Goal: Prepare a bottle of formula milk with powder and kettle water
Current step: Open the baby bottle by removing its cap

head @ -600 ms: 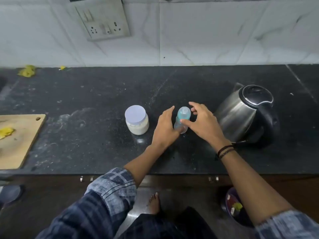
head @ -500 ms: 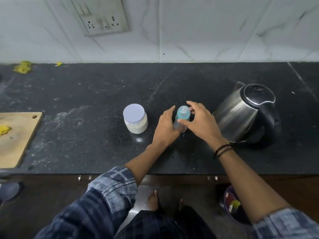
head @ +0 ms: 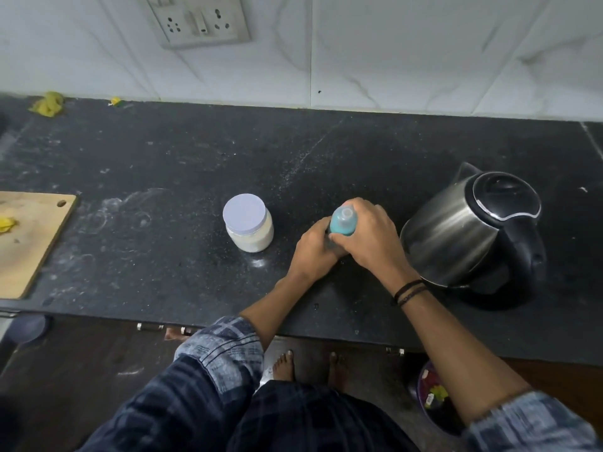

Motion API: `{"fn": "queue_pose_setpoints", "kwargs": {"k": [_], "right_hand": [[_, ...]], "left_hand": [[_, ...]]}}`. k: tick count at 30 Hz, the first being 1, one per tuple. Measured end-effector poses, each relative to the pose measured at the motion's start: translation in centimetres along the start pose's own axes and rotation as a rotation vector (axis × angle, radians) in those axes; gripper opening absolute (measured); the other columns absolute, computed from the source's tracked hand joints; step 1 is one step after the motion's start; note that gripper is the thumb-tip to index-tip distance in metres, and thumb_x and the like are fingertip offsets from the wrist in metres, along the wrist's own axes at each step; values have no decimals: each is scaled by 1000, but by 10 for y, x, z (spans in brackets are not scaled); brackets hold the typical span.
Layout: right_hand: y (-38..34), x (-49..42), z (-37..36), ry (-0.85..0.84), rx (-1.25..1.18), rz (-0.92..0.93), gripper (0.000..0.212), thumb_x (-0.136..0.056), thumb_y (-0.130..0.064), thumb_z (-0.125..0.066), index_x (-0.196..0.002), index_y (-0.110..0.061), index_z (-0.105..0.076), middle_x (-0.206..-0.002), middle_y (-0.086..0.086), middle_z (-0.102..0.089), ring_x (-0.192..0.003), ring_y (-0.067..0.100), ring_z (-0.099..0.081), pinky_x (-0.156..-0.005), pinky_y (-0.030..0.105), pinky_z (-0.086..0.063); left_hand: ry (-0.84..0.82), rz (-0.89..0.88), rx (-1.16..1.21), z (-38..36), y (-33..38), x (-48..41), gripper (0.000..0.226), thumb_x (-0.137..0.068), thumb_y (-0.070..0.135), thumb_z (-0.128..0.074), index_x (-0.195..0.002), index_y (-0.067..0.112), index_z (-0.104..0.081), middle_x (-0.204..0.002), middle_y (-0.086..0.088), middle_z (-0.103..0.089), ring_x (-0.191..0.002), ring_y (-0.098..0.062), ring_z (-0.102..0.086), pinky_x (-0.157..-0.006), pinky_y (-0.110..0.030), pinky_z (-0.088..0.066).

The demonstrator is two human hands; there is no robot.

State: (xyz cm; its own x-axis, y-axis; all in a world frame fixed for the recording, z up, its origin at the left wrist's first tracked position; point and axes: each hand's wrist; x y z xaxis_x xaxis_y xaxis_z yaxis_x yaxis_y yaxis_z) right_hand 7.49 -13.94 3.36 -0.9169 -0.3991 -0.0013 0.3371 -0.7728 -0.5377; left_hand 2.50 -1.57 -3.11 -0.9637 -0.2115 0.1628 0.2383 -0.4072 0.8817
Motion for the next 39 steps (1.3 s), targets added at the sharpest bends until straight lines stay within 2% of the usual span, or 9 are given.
{"fn": "queue_pose_setpoints", "kwargs": {"k": [3,10,18,23,25,28,31,34,39], "right_hand": [[0,-3,0,-7,-17,-3,57,-77,-25,-89,-124,-15,-59,-119,3,-63,-111,24,-58,-91,39,-50],[3,-1,-1,-3,-48,37,59,-77,-20,-88,-128,-15,-59,-121,5,-64,-113,25,-60,-95,42,-52],[12,-4,1,-45,-89,107,63,-77,-18,-88,-132,-18,-58,-124,0,-64,-111,18,-56,-89,27,-39],[15,-9,6,-123,-89,137,62,-80,-14,-84,-133,-23,-55,-127,-4,-62,-112,16,-54,-93,32,-45],[14,-10,8,-157,-72,140,63,-81,-14,-83,-135,-25,-52,-128,-4,-60,-114,17,-53,-93,31,-44],[10,-8,6,-170,-68,112,78,-79,-24,-87,-144,-28,-44,-129,-3,-54,-117,14,-47,-93,29,-37],[6,-4,0,-87,-67,78,79,-77,-36,-90,-143,-28,-46,-125,-5,-49,-113,11,-41,-90,29,-37],[4,-2,-3,-15,-30,66,65,-81,-29,-87,-136,-23,-53,-125,1,-55,-115,19,-51,-88,29,-40],[4,-8,3,-104,-59,90,64,-82,-11,-82,-136,-27,-52,-128,-1,-58,-118,20,-52,-91,29,-41]], "left_hand": [[-1,-7,-27,3,-2,-1,60,-69,61,-56,-123,34,-59,-99,26,-64,-92,9,-61,-73,-15,-43],[-17,-48,-75,5,-5,-4,64,-70,62,-57,-128,33,-59,-105,23,-65,-91,5,-61,-75,-16,-44],[-16,-97,-99,5,-11,-10,65,-72,60,-57,-129,29,-60,-109,14,-69,-97,-7,-66,-83,-31,-54],[-14,-112,-122,7,-11,-10,61,-74,63,-61,-125,29,-60,-97,20,-64,-87,0,-62,-74,-22,-45],[-14,-119,-127,7,-11,-10,59,-76,60,-63,-126,29,-60,-98,20,-64,-88,-1,-62,-74,-22,-47],[-15,-113,-125,7,-12,-11,60,-75,53,-63,-129,26,-60,-108,11,-69,-95,-10,-66,-83,-36,-55],[-16,-110,-108,6,-13,-11,54,-78,44,-67,-128,26,-61,-107,13,-68,-96,-9,-66,-82,-35,-55],[-16,-121,-107,6,-15,-12,47,-85,33,-75,-129,28,-60,-106,16,-67,-94,-5,-65,-82,-32,-54],[-21,-120,-128,7,-17,-14,46,-85,34,-76,-128,28,-60,-103,16,-66,-92,-5,-64,-78,-28,-51]]}}
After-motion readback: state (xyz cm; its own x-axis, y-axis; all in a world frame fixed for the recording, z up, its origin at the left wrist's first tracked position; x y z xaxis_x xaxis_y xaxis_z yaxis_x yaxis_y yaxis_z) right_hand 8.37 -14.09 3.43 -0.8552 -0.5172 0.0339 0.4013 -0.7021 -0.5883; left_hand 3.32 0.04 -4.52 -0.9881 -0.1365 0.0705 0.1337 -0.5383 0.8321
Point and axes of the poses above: each hand's wrist, its own x-axis away from the middle knuckle, its own z-axis out of the back of the hand, y = z × x
